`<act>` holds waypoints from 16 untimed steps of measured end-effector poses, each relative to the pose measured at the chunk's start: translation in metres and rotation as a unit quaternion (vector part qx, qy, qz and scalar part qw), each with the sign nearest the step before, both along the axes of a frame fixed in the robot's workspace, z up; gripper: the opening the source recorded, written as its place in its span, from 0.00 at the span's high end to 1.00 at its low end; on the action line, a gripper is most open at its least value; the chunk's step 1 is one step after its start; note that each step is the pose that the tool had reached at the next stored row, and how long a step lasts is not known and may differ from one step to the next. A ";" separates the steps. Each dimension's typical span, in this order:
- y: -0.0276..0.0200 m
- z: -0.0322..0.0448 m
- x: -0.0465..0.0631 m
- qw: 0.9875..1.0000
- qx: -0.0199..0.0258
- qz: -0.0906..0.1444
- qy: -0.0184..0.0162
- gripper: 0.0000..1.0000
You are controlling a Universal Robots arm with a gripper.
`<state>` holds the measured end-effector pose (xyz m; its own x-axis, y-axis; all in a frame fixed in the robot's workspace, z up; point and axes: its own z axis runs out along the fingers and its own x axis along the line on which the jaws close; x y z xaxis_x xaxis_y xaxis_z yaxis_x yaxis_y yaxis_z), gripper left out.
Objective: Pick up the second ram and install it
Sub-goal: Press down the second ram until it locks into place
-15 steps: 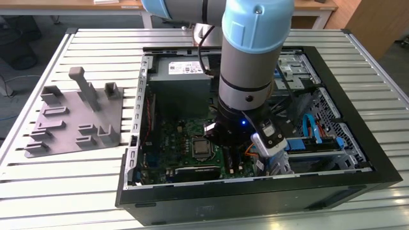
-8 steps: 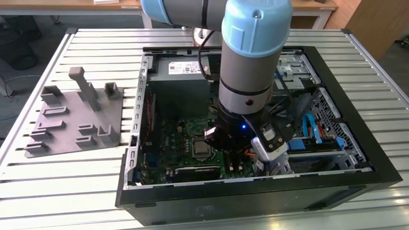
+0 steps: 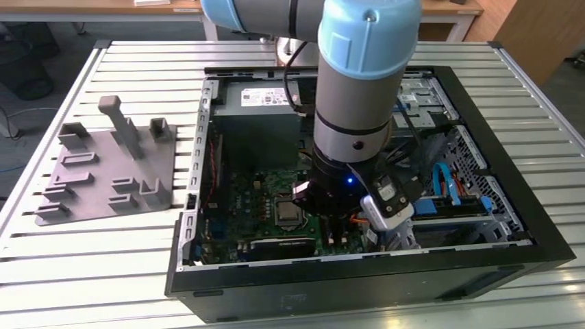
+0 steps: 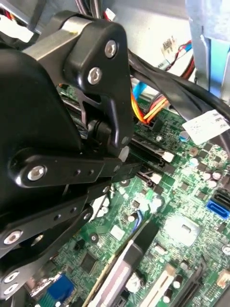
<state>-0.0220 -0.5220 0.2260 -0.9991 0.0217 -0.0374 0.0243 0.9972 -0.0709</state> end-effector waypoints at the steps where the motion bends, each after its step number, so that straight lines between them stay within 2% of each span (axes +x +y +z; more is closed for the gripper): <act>1: -0.0001 0.0049 0.000 1.000 0.000 0.000 0.000 0.90; 3: -0.0001 0.0125 0.000 1.000 0.000 0.000 0.000 0.90; 5: 0.0023 0.0127 0.000 1.000 0.000 0.000 0.000 0.90; 14: 0.0431 0.0117 0.000 1.000 0.000 0.000 0.000 0.90; 15: 0.0469 0.0117 0.000 1.000 0.000 0.000 0.000 0.90; 16: 0.0486 0.0117 0.000 1.000 0.000 0.000 0.000 0.90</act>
